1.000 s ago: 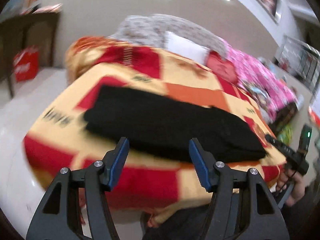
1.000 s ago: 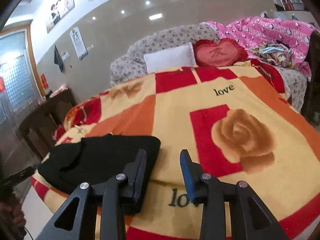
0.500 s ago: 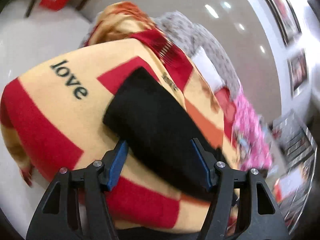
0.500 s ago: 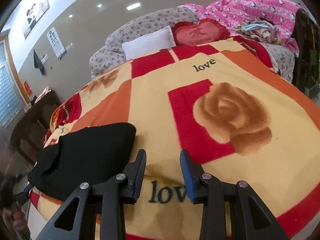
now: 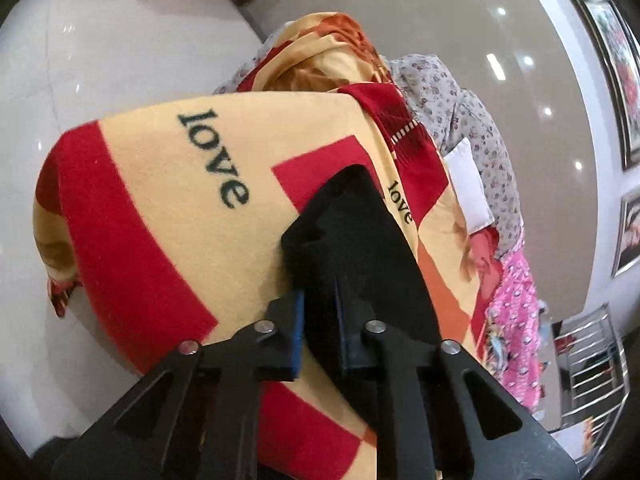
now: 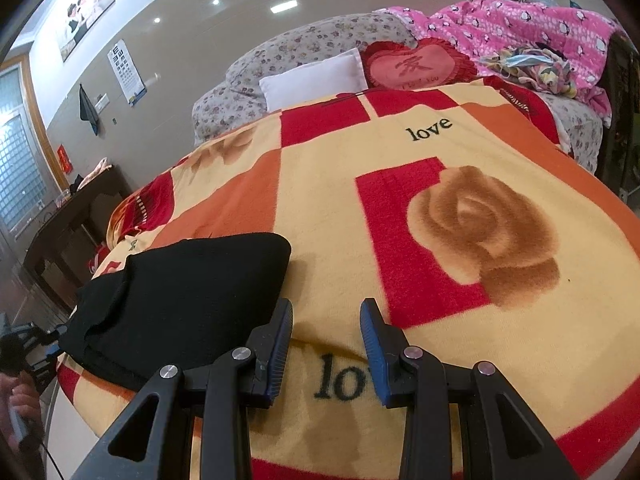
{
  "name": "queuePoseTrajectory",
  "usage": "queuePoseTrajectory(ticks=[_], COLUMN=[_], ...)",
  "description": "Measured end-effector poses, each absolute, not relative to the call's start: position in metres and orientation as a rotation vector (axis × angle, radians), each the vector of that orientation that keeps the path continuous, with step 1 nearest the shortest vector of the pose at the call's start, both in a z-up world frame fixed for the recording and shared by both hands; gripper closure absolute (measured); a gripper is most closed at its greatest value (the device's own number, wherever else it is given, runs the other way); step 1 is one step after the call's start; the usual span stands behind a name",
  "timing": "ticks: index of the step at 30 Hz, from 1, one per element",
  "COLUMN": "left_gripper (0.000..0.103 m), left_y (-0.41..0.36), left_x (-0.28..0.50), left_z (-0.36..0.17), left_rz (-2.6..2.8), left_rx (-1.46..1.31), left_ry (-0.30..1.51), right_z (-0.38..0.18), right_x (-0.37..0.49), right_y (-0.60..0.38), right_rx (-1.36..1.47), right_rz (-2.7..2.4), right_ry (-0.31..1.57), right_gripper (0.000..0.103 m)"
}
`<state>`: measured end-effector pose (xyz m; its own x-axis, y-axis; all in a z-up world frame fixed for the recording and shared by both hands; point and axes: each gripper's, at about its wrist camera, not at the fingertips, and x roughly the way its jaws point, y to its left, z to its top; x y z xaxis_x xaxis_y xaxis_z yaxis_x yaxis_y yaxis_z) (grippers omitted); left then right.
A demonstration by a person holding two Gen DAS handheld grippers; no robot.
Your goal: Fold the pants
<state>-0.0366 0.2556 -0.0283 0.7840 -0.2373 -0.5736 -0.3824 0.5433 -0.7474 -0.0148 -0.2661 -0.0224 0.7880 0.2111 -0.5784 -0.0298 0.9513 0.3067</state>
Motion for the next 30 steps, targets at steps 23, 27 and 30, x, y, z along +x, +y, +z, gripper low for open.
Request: queuePoseTrajectory(ticks=[23,27,30], left_gripper=[0.093,0.093,0.093], left_y=[0.018,-0.012,-0.028], left_x=[-0.103,-0.112,-0.122], left_z=[0.047,0.042,0.044], left_rz=[-0.362,-0.426,-0.463], left_rx=[0.201,0.302,0.330], left_ry=[0.251,0.242,0.229], right_z=[0.047,0.037,0.028], right_x=[-0.014,-0.016,-0.016], right_y=[-0.211,-0.215,-0.223], right_rx=[0.671,0.727,0.714], right_rz=[0.906,0.987,0.907], right_ry=[0.508,0.531,0.569], right_gripper=[0.053,0.046,0.044])
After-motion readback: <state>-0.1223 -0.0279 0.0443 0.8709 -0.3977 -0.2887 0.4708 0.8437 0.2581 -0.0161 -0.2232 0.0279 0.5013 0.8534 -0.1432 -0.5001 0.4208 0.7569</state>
